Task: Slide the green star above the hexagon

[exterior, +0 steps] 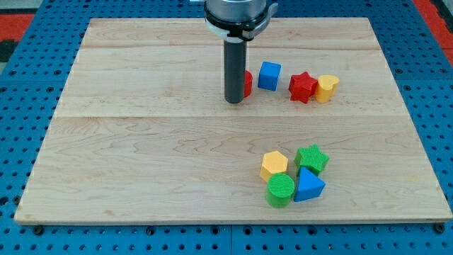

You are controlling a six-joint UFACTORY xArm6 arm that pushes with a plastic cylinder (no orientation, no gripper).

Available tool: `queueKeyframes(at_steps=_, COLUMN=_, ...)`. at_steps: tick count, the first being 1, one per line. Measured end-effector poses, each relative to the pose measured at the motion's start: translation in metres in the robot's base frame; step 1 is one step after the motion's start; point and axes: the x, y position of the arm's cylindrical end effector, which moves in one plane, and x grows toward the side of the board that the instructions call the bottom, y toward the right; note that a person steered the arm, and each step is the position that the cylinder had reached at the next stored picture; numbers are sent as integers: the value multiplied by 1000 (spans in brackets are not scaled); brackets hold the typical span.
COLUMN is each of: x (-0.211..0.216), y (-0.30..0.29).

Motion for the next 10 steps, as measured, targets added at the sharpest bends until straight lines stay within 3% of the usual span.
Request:
queueKeyframes(at_steps=2, x=2, y=-3)
queueKeyframes(at_steps=4, x=34, y=24)
queueKeyframes(at_steps=5, x=57, y=92)
queueKeyframes(at_steps=6, x=120, y=193)
queueKeyframes(at_steps=7, x=174, y=231)
queueKeyframes(at_steps=8, x=177, y=172)
queueKeyframes(at_steps=9, x=143, y=155)
queueKeyframes(at_steps=10, x=159, y=143)
